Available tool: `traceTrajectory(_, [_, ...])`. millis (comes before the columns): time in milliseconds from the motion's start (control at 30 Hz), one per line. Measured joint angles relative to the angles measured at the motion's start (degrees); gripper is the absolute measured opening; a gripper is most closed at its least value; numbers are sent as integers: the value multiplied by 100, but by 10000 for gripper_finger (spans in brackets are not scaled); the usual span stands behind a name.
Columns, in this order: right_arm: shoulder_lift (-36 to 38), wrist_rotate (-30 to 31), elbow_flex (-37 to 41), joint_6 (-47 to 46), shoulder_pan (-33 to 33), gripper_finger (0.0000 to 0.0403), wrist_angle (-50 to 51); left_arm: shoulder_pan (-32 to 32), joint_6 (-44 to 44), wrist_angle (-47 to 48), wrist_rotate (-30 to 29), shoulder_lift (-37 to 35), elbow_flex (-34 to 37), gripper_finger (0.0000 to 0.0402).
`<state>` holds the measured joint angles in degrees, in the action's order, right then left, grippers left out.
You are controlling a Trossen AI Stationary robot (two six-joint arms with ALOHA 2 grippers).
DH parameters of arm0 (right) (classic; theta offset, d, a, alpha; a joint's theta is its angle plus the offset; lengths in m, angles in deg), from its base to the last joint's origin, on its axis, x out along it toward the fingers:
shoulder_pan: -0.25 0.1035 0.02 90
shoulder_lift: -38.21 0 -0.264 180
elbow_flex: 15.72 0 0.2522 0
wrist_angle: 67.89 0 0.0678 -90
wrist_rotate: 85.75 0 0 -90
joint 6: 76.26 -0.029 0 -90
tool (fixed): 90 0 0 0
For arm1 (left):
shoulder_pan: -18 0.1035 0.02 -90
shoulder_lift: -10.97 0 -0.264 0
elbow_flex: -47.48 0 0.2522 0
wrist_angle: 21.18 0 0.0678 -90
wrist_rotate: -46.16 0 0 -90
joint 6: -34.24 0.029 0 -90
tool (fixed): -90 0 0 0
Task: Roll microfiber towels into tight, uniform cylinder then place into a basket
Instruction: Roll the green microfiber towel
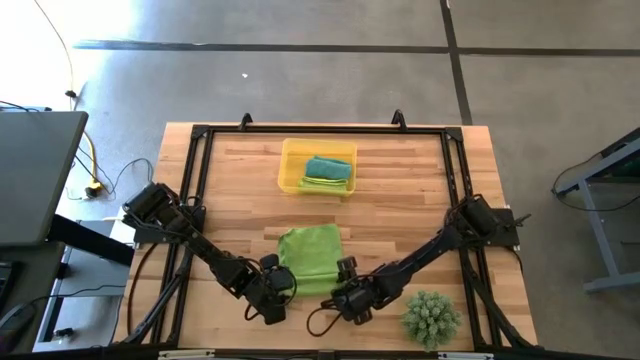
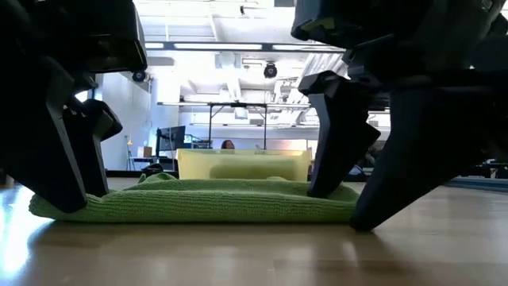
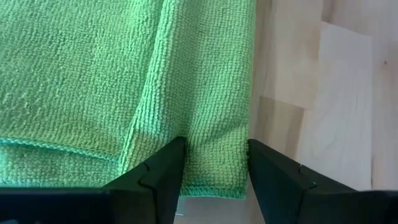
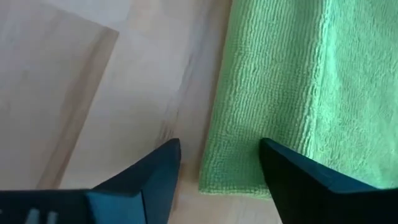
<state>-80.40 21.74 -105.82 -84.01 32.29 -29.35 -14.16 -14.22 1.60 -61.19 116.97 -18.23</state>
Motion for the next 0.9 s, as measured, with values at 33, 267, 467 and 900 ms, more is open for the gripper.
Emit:
traceTrajectory(33, [-2,-33,0,-85,-20,214,52,0,0,0,4,0,0,166])
traceTrajectory(267, [-17,-148,-11,-999,-133,176,453,-2,-86,-44,44,2,0,166])
traceTrajectory(467, [-47,-144,7,-1028,-198,145,451,-4,-88,-118,78,2,4,166])
traceTrajectory(900, [-81,-652,17,-1307,-487,26,465,-22,190,-524,594,-270,26,166])
